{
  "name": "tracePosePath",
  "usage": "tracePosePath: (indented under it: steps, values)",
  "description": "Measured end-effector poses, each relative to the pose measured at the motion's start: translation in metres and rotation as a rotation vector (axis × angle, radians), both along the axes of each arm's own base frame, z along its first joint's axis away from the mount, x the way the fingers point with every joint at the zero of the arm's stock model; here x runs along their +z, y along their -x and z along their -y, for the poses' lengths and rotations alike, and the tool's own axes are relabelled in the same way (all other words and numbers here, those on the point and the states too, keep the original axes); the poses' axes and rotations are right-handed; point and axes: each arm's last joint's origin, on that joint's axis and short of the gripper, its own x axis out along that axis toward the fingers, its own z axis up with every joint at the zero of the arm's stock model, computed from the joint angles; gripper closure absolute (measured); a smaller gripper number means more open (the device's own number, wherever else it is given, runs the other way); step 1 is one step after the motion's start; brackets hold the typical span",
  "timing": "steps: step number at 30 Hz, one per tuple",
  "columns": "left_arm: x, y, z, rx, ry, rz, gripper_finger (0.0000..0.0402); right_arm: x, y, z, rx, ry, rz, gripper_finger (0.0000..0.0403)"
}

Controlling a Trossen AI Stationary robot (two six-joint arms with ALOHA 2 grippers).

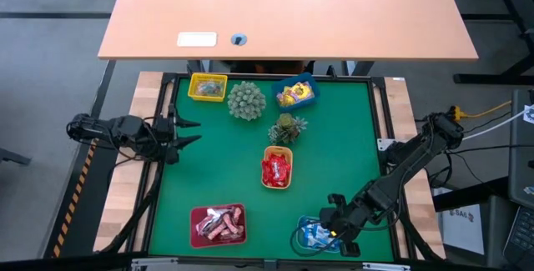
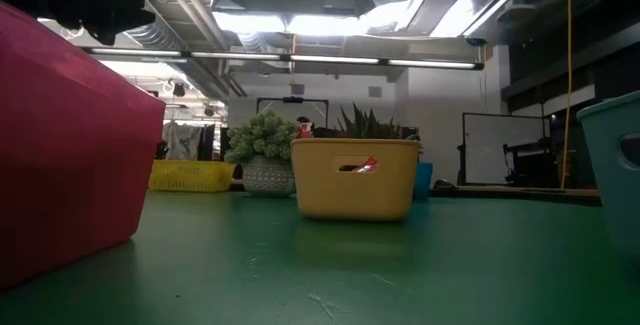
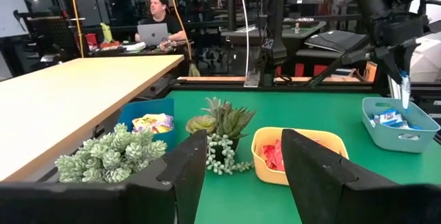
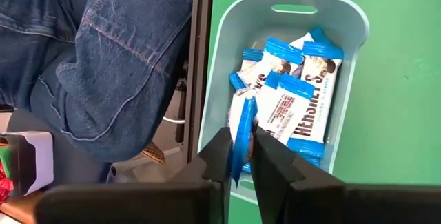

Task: Sort candy
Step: Put the blue chocolate bar into the light blue bin, then return to Home Position

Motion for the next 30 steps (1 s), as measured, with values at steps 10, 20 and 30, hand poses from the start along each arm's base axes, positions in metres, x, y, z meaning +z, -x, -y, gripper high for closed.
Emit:
tracePosePath:
  steps: [10, 20, 30]
  values:
    - [0.0, 0.0, 0.0, 0.014, -0.013, -0.002, 0.0227, 0.0, 0.0, 0.0, 0.009, -0.008, -0.009, 0.0251]
    - [-0.002, -0.001, 0.0, 0.018, -0.015, 0.003, 0.0227, 0.018, -0.002, 0.017, 0.078, -0.235, -0.155, 0.0236]
    - [-0.033, -0.016, 0.003, 0.032, -0.068, 0.066, 0.0227, 0.064, 0.019, 0.083, 0.111, -0.118, 0.056, 0.0235]
